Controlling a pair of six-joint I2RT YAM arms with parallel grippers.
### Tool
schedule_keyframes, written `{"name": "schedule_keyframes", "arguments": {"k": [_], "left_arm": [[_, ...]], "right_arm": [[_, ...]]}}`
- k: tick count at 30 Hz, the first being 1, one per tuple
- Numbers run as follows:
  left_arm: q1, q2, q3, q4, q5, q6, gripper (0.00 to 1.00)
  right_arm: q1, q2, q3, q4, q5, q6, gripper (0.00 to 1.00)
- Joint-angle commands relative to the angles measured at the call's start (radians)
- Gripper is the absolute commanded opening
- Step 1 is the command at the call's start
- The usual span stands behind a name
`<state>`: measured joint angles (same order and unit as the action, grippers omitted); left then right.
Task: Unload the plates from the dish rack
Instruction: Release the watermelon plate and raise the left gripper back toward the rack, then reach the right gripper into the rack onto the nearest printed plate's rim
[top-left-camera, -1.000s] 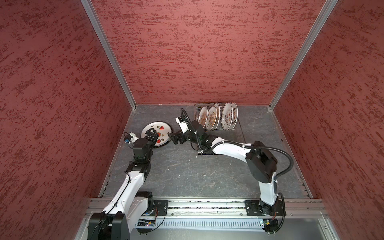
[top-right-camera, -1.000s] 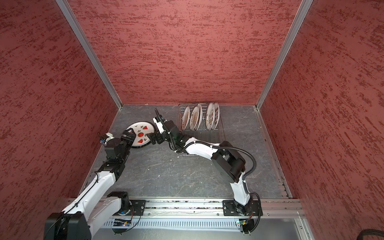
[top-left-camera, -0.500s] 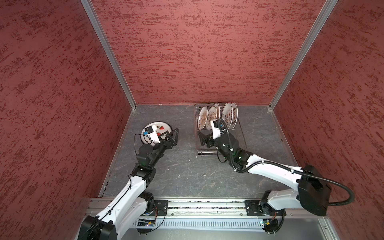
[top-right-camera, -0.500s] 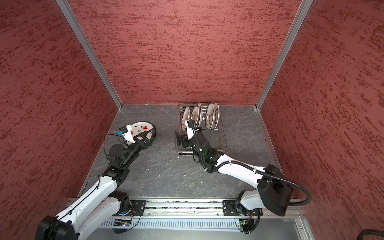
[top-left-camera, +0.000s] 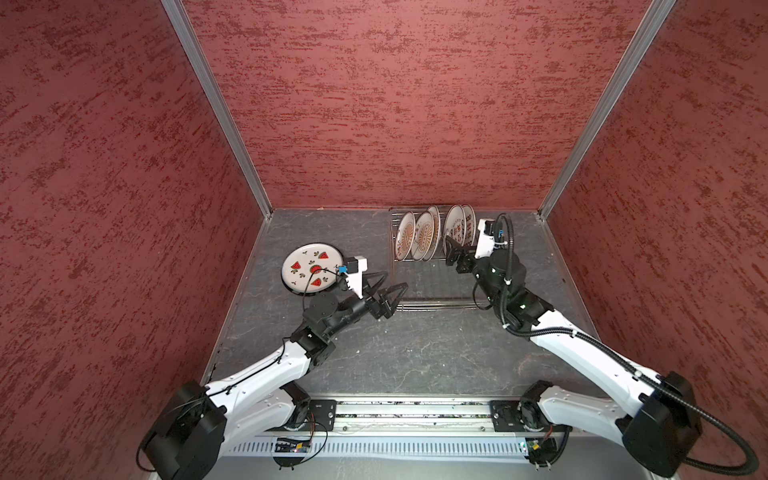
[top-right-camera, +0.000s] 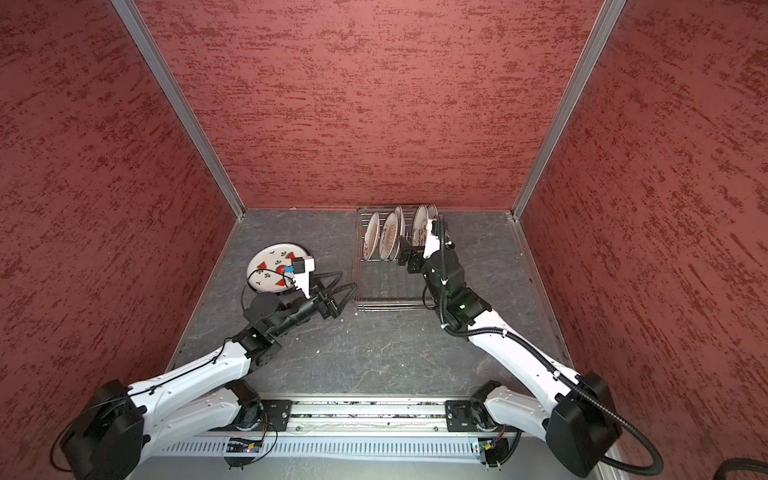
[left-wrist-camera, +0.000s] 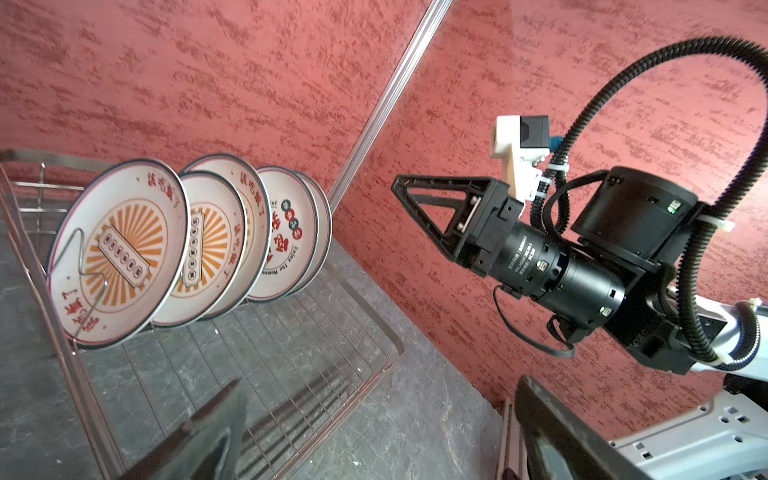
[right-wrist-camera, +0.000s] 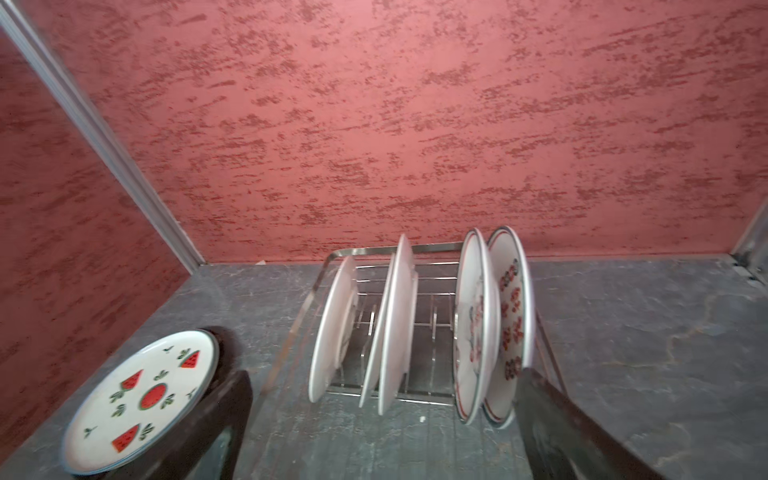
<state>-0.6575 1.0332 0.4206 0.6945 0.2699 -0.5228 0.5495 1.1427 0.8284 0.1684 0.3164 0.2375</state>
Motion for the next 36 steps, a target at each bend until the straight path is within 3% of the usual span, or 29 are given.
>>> {"name": "schedule_keyframes", "arguments": {"k": [1, 6, 12, 22, 28, 36], "left_arm": [[-0.024, 0.041, 0.057, -0.034, -0.06, -0.009, 0.99], [-0.04, 0.141, 0.017, 0.138, -0.102, -0.096, 0.99], [-0.047, 0.221, 0.044, 0.156, -0.074, -0.123, 0.99], [-0.054, 0.292, 0.063, 0.196, -0.072, -0.117, 0.99], [-0.054, 0.351, 0.075, 0.236, -0.066, -0.122, 1.0], [-0.054, 0.4, 0.105, 0.255, -0.05, -0.13, 0.99]], "right_arm": [[-0.057, 0.028, 0.053, -0.052, -0.048, 0.038, 0.98], [-0.115, 0.147, 0.18, -0.139, -0.04, 0.052, 0.85], [-0.127, 0.286, 0.332, -0.275, 0.039, 0.062, 0.56], [-0.16, 0.517, 0.564, -0.41, 0.05, 0.03, 0.47], [-0.161, 0.616, 0.663, -0.475, 0.203, 0.019, 0.39], [-0.162, 0.692, 0.717, -0.469, 0.248, -0.015, 0.3]]}}
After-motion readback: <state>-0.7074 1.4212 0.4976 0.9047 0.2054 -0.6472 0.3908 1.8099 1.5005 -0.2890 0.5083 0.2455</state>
